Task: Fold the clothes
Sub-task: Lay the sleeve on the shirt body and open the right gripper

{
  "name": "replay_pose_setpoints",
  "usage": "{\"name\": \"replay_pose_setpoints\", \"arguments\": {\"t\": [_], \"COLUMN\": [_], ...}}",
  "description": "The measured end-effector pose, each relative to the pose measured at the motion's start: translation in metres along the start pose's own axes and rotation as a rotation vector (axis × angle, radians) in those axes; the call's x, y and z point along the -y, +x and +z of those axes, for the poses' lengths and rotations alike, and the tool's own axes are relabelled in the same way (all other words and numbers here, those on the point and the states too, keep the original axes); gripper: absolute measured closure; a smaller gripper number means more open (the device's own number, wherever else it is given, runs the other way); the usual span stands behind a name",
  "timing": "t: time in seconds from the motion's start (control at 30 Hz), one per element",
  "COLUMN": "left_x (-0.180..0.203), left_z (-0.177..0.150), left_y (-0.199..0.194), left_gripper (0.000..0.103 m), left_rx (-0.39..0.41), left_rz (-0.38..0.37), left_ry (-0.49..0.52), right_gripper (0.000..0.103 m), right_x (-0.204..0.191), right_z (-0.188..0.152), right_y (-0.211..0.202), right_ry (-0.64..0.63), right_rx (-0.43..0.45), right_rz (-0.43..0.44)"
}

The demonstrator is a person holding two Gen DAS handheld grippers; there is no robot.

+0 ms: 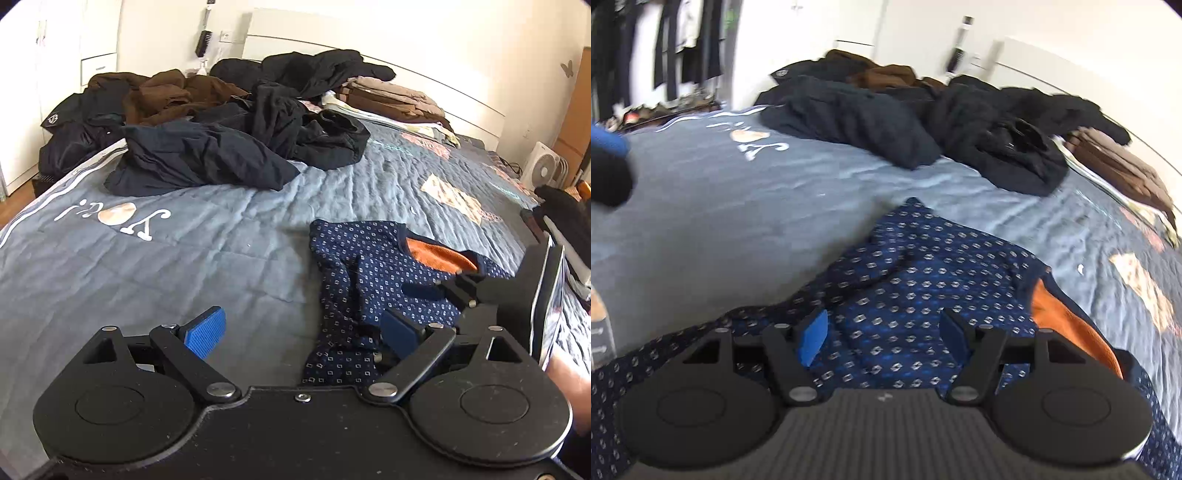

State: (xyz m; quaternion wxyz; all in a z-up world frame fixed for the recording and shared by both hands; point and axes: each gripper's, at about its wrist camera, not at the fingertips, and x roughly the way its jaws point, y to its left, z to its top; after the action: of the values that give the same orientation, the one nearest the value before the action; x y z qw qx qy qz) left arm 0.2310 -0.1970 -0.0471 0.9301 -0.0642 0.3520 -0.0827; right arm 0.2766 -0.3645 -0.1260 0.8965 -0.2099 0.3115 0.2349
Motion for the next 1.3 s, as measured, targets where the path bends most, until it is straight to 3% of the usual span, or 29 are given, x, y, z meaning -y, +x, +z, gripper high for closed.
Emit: {"name": "replay_pose_setpoints", "arguments": {"t": [0.1, 0.17, 0.37, 0.7, 0.93, 0.97, 1.03, 1.13, 1.17, 1.2, 1.3], "left_x": [0.000, -0.001, -0.003, -0.007, -0.008, -0.008, -0.007, -0.007, -0.007, -0.008, -0.010], "left_z": [0.000, 0.000, 0.001, 0.001, 0.002, 0.001, 0.001, 0.001, 0.001, 0.001, 0.001], "left_y": [-0.001, -0.001, -0.001, -0.002, -0.002, -0.001, -0.001, 0.000, -0.001, -0.001, 0.000], "left_gripper": [0.013, 0.013, 0.013, 0.013, 0.012, 0.013, 0.013, 0.013, 0.013, 0.013, 0.012], "left_rx": [0.002, 0.001, 0.003, 0.008, 0.011, 0.009, 0.005, 0.000, 0.001, 0.001, 0.001], "left_rz": [-0.003, -0.006, -0.004, 0.002, 0.007, 0.008, 0.008, 0.004, 0.003, 0.003, 0.001], "left_ry": [-0.002, -0.001, -0.015, -0.024, -0.027, -0.027, -0.023, -0.017, -0.019, -0.022, -0.030], "right_gripper": [0.041, 0.074, 0.093, 0.096, 0.096, 0.094, 0.085, 0.051, 0.046, 0.043, 0.020], "right_x": [-0.006, -0.006, -0.006, 0.030, 0.027, 0.025, 0.023, 0.017, 0.015, 0.017, 0.027], "right_z": [-0.002, -0.001, 0.001, 0.022, 0.027, 0.028, 0.028, 0.020, 0.018, 0.017, 0.018], "right_y": [0.004, 0.007, 0.013, -0.004, -0.006, -0.006, 0.012, 0.023, 0.027, 0.023, 0.006], "right_ry": [-0.052, -0.058, -0.092, 0.243, 0.254, 0.252, 0.239, 0.209, 0.199, 0.212, 0.271], "right_rx": [-0.003, 0.001, -0.014, 0.143, 0.201, 0.204, 0.068, -0.023, -0.050, -0.050, -0.026], "right_rz": [-0.021, -0.043, -0.036, 0.075, 0.119, 0.121, 0.140, 0.129, 0.124, 0.134, 0.167]}}
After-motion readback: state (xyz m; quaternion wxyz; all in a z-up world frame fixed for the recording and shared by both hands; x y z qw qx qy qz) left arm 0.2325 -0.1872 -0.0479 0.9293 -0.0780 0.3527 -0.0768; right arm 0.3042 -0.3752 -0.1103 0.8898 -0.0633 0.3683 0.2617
